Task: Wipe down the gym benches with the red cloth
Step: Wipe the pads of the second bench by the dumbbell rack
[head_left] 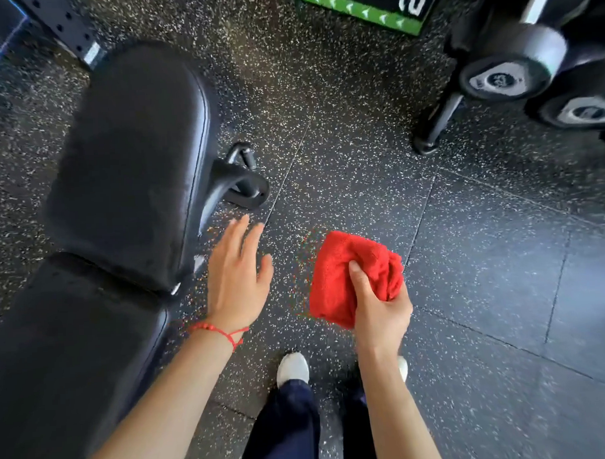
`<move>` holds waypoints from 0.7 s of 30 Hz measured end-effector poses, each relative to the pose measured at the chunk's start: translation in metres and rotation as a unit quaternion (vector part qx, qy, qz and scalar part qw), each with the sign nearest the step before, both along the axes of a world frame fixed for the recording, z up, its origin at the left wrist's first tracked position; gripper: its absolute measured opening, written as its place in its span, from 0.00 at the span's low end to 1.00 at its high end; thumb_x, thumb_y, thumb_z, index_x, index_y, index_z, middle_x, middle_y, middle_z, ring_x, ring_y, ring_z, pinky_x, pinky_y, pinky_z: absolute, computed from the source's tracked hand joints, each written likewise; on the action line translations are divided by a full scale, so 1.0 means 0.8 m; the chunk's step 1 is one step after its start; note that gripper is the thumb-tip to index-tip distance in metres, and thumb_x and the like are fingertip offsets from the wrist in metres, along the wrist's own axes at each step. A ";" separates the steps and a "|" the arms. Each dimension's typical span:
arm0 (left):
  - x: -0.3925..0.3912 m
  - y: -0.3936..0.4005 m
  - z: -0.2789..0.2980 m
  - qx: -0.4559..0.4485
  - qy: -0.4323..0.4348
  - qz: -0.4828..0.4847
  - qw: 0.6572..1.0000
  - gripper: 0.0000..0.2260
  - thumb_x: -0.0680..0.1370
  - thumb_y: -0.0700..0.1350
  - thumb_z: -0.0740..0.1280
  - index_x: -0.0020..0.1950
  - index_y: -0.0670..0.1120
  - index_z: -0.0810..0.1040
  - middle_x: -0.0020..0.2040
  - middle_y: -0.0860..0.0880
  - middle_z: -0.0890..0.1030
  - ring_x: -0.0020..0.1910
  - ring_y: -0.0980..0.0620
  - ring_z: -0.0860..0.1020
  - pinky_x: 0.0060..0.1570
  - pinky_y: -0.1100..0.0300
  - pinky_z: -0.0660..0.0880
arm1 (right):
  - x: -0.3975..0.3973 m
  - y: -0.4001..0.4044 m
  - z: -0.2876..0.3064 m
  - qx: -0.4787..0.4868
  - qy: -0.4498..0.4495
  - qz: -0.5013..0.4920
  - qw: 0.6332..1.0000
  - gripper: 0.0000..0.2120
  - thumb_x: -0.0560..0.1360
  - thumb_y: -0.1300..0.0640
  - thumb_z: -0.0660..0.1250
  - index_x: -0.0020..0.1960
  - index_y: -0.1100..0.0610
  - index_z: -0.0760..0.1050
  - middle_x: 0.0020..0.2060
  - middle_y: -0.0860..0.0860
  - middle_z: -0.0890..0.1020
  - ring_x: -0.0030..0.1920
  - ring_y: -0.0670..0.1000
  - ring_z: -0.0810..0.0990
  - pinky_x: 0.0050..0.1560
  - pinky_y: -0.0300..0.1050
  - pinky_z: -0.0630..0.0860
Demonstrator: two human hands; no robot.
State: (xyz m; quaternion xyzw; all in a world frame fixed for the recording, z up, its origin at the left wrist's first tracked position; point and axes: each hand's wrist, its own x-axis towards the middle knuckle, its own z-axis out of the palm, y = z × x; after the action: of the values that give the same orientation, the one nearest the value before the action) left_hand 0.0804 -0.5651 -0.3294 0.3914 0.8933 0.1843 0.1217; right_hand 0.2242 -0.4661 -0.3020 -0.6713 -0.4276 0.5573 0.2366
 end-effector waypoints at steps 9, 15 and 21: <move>0.121 0.080 0.027 -0.002 -0.050 -0.105 0.993 0.23 0.76 0.50 0.55 0.65 0.39 0.72 0.66 0.39 0.71 0.66 0.41 0.67 0.66 0.52 0.62 | 0.121 0.063 0.018 0.009 -0.003 -0.102 0.995 0.12 0.65 0.52 0.75 0.46 0.53 0.79 0.37 0.44 0.82 0.38 0.42 0.78 0.48 0.43 0.74; 0.217 0.151 0.043 -0.005 -0.058 -0.165 0.985 0.24 0.76 0.52 0.54 0.67 0.40 0.71 0.68 0.41 0.70 0.68 0.44 0.65 0.68 0.57 0.56 | 0.222 0.107 0.021 0.012 0.010 -0.150 0.988 0.09 0.66 0.53 0.75 0.43 0.52 0.78 0.37 0.43 0.81 0.36 0.41 0.77 0.45 0.41 0.73; 0.338 0.222 0.059 0.020 -0.074 -0.242 0.967 0.23 0.76 0.49 0.57 0.66 0.38 0.72 0.65 0.39 0.72 0.65 0.46 0.65 0.67 0.58 0.56 | 0.340 0.154 0.033 0.007 0.016 -0.210 0.978 0.08 0.65 0.52 0.75 0.42 0.50 0.78 0.37 0.42 0.81 0.37 0.41 0.77 0.50 0.45 0.75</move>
State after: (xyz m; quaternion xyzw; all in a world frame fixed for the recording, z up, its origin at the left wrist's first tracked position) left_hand 0.3505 -0.3876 -0.2819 0.5837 0.7565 0.1961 0.2205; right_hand 0.4960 -0.3432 -0.2758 -0.7355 -0.2769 0.5031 0.3596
